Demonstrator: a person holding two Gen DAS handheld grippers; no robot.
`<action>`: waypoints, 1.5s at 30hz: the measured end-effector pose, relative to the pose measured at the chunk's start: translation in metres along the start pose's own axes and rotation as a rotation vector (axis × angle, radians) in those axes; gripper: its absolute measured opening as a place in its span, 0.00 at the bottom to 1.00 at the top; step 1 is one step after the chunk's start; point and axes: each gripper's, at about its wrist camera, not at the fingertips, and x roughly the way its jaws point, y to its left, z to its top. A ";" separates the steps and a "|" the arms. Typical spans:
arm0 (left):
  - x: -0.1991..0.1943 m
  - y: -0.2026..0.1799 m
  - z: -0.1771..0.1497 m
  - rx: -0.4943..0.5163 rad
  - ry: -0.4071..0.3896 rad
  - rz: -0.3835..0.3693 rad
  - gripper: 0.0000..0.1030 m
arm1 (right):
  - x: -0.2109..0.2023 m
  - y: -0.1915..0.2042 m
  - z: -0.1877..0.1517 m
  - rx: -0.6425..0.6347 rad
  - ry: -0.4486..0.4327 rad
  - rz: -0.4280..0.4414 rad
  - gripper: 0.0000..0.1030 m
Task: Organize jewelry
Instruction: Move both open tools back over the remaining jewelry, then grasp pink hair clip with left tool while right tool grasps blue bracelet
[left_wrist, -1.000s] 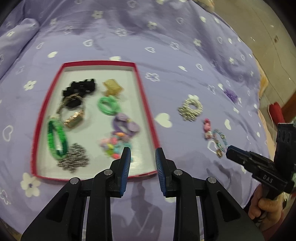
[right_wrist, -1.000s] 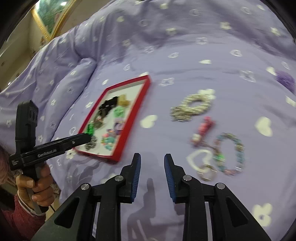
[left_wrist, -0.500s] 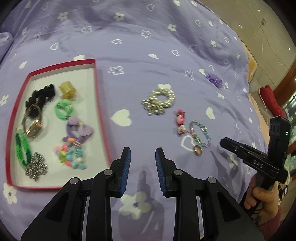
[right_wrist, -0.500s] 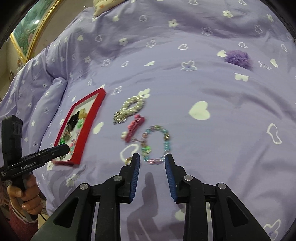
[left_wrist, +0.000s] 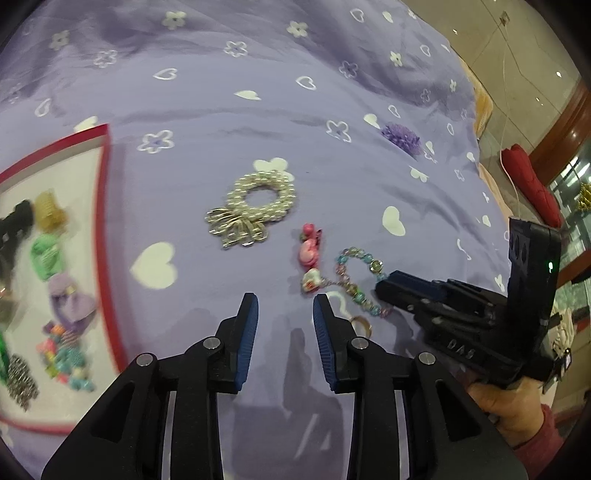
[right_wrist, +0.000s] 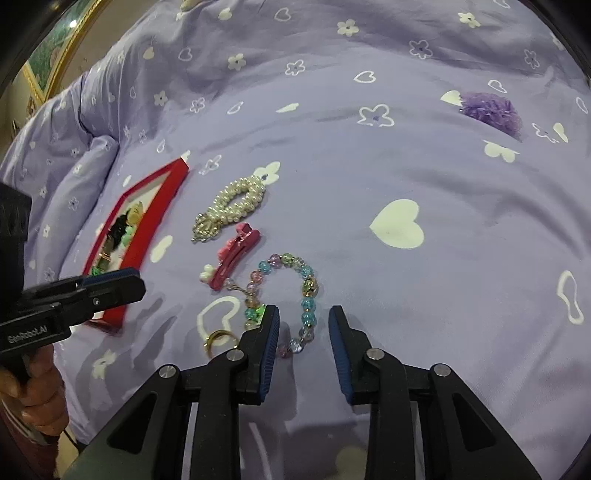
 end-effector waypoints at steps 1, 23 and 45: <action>0.003 -0.002 0.002 0.004 0.003 -0.003 0.28 | 0.002 0.001 0.000 -0.012 -0.005 -0.013 0.22; 0.040 -0.010 0.017 0.051 0.018 0.008 0.10 | -0.016 -0.014 0.002 0.045 -0.049 0.033 0.07; -0.059 0.049 -0.031 -0.106 -0.117 0.043 0.10 | -0.043 0.067 0.019 -0.083 -0.130 0.130 0.07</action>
